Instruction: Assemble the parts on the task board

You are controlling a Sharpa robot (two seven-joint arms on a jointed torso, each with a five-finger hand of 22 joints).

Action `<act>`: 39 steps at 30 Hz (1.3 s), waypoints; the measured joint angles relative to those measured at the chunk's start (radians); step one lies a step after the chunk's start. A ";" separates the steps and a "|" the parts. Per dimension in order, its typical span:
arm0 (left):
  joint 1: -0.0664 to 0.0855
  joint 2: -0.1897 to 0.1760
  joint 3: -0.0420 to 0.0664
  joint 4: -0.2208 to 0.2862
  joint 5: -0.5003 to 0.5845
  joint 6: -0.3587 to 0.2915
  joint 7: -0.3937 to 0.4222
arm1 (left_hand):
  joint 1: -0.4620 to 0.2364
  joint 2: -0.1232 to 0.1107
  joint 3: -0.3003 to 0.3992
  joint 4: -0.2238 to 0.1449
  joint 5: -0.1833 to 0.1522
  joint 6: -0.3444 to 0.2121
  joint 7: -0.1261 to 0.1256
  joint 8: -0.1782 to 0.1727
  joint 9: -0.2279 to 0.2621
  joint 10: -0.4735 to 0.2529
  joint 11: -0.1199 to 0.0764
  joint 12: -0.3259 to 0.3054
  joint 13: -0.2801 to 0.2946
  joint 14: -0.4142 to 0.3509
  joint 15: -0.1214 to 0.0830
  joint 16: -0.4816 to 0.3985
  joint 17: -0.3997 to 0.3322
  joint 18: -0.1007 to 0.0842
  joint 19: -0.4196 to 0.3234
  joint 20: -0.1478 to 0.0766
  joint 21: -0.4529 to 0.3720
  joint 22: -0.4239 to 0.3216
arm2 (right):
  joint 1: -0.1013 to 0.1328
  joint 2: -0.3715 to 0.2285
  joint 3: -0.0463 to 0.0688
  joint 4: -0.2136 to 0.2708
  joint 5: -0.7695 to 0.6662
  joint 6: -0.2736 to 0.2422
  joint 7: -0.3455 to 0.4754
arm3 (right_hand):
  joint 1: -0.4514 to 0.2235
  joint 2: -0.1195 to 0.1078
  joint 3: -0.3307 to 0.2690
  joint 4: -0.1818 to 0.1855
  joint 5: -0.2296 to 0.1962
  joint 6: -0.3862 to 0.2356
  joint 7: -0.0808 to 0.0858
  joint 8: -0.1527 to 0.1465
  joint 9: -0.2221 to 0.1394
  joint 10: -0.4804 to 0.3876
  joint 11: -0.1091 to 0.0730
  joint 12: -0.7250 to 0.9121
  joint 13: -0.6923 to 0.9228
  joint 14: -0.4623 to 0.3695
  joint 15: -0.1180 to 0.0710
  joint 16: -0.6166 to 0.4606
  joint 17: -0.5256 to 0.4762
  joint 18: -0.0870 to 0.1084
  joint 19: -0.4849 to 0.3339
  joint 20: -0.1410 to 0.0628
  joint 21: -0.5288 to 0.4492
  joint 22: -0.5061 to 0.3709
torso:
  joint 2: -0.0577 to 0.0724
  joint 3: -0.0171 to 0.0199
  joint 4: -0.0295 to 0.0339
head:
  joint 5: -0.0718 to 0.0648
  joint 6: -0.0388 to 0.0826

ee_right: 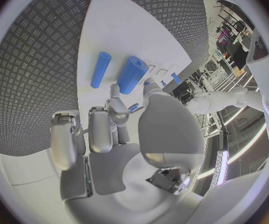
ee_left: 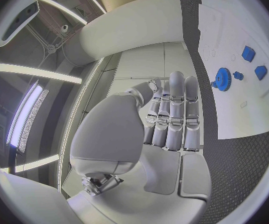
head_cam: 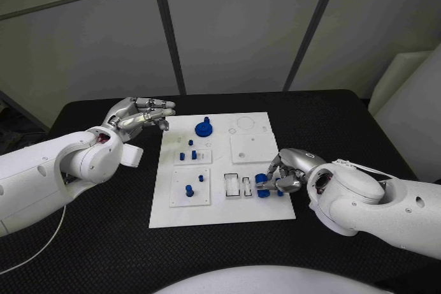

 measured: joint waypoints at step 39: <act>-0.004 -0.004 0.000 0.002 0.000 0.000 0.000 | 0.000 0.000 0.000 0.000 0.000 0.000 0.000 0.000 0.000 0.000 0.000 0.000 0.000 0.000 0.000 0.000 0.000 0.000 0.000 0.000 0.000 0.000 | -0.029 0.023 0.001 0.027 -0.021 -0.133 -0.003 | 0.069 0.059 0.037 -0.004 0.108 0.068 -0.032 0.009 0.115 0.027 -0.027 0.078 0.095 -0.002 -0.016 0.015 0.019 0.000 0.000 -0.007 0.000 0.000 | -0.003 -0.0023 -0.0002 | 0.015 -0.002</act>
